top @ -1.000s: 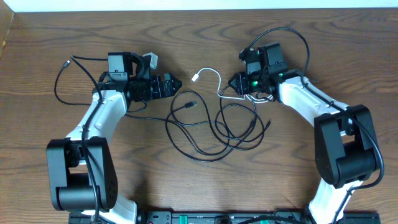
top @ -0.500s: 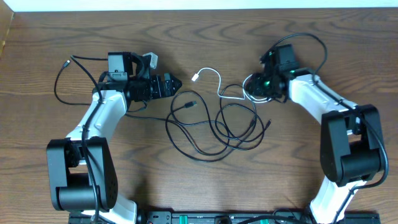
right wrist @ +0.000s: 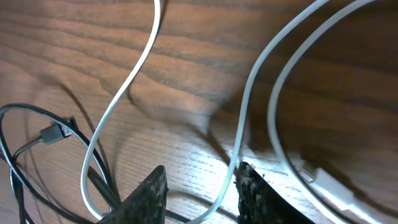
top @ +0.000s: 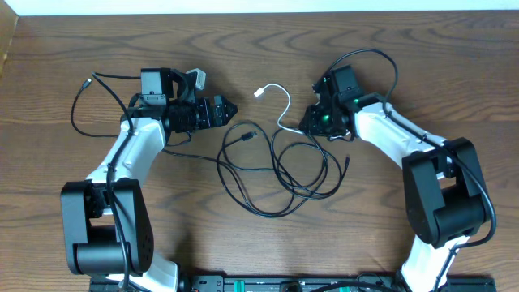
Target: Untangle cables
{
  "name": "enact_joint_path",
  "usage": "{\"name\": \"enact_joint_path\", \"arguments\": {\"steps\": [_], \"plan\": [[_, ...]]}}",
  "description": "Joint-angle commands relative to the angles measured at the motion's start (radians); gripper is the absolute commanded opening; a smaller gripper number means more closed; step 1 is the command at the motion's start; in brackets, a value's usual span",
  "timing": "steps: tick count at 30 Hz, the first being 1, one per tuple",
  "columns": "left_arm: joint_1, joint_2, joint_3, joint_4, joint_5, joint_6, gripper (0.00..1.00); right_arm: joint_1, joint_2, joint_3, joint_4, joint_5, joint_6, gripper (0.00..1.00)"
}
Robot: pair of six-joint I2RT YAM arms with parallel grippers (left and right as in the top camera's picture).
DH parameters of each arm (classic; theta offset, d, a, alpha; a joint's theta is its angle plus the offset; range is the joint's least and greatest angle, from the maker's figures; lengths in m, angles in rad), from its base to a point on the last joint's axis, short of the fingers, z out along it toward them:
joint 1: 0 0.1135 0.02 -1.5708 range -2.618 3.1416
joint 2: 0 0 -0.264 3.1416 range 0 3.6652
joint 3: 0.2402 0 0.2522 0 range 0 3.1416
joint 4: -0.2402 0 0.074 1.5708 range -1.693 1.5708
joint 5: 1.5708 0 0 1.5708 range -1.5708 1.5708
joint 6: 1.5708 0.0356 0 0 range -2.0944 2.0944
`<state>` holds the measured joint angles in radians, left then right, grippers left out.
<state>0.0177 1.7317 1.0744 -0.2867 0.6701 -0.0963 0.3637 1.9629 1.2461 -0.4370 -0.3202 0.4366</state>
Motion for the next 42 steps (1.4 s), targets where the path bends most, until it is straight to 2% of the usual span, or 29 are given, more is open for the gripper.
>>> {"name": "enact_joint_path", "arguments": {"steps": [1, 5, 9, 17, 19, 21, 23, 28, 34, 38, 42], "plan": [[0.002, 0.006, 0.021, 0.0, -0.009, 0.01, 1.0, 0.034, 0.007, -0.019, -0.002, 0.057, 0.154, 0.31], [0.002, 0.006, 0.021, 0.001, -0.009, 0.01, 1.0, 0.036, 0.012, -0.033, -0.023, 0.056, 0.256, 0.31], [0.002, 0.006, 0.021, 0.0, -0.009, 0.01, 1.0, 0.037, 0.013, -0.033, -0.035, 0.057, 0.359, 0.15], [0.002, 0.006, 0.021, 0.0, -0.009, 0.01, 1.0, 0.038, 0.013, -0.079, -0.01, 0.147, 0.574, 0.12], [0.002, 0.006, 0.021, 0.001, -0.009, 0.01, 1.0, 0.038, 0.013, -0.093, 0.01, 0.146, 0.58, 0.02], [0.002, 0.006, 0.021, 0.0, -0.009, 0.01, 1.0, 0.036, 0.013, -0.093, 0.011, 0.146, 0.579, 0.01], [0.002, 0.006, 0.021, 0.0, -0.009, 0.01, 1.0, 0.03, 0.012, -0.092, 0.018, 0.145, 0.553, 0.01], [0.002, 0.006, 0.021, 0.0, -0.009, 0.01, 1.0, -0.026, -0.064, -0.058, 0.033, 0.042, 0.307, 0.01], [0.002, 0.006, 0.021, 0.001, -0.009, 0.01, 1.0, -0.069, -0.303, -0.053, 0.052, 0.052, 0.164, 0.01], [0.002, 0.006, 0.021, 0.001, -0.009, 0.01, 1.0, -0.069, -0.457, -0.053, 0.092, 0.053, 0.01, 0.01], [0.002, 0.006, 0.021, 0.001, -0.009, 0.009, 1.0, -0.07, -0.597, -0.053, 0.119, 0.122, -0.001, 0.01]]}}
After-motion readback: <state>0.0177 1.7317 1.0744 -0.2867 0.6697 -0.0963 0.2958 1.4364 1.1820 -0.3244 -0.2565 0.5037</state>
